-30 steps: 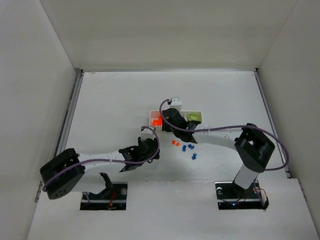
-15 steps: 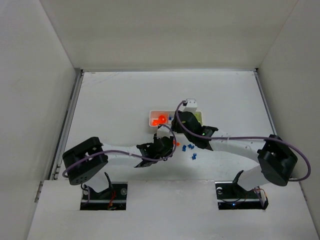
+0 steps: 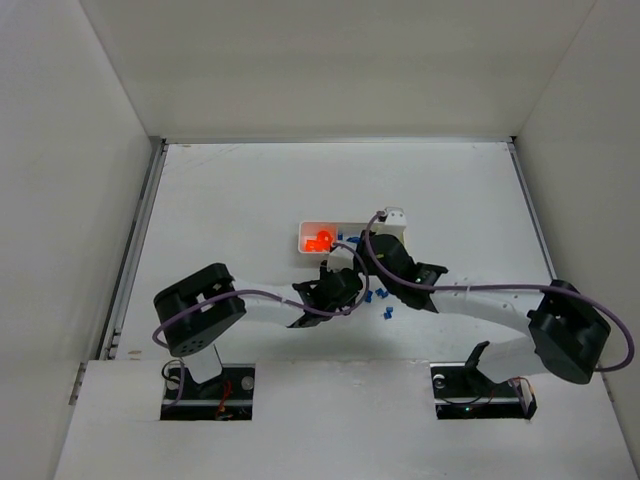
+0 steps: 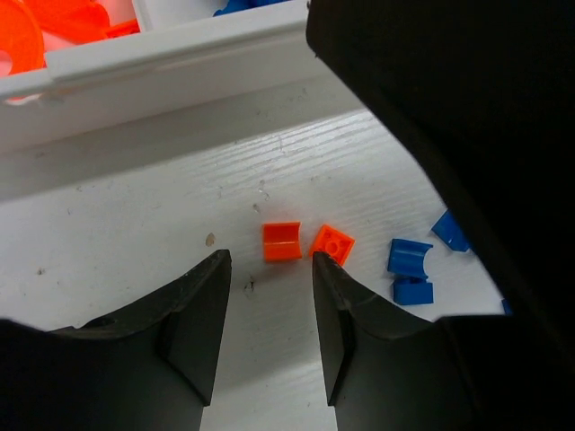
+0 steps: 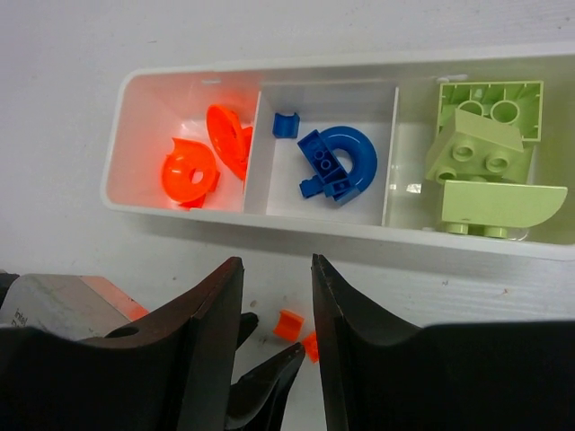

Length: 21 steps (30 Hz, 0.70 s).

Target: Sort the legos into containers by color

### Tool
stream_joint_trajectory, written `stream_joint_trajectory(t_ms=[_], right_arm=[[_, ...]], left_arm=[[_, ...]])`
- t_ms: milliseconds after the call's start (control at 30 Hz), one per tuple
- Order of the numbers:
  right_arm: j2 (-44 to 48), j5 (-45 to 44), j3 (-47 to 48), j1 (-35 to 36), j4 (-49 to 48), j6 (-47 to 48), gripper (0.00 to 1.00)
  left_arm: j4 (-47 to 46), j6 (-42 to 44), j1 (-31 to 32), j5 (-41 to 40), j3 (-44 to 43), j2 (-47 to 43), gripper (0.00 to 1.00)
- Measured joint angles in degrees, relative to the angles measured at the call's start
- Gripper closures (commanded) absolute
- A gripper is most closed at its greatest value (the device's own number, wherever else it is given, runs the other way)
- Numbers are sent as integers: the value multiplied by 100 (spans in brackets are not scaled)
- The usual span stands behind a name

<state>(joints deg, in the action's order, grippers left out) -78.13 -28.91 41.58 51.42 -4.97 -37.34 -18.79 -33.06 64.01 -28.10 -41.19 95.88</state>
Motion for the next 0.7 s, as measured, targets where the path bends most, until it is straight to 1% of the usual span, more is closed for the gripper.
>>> stream_joint_trajectory(t_ms=[333,467,567,700], right_arm=[[293,31,-267,-116,-111,-17,57],[564,44,-420,-251,-125,-42,57],[776,44,-531,-343,-149,-48,57],[1080,44,-734,-382,-151,-70,57]], left_arm=[[-63,94,2,-101,-96,149,81],[-50,111,13,-136,-96,146,84],[85,111,44,-153,-79,66,85],[411,125,92,-203,48,-321,85]])
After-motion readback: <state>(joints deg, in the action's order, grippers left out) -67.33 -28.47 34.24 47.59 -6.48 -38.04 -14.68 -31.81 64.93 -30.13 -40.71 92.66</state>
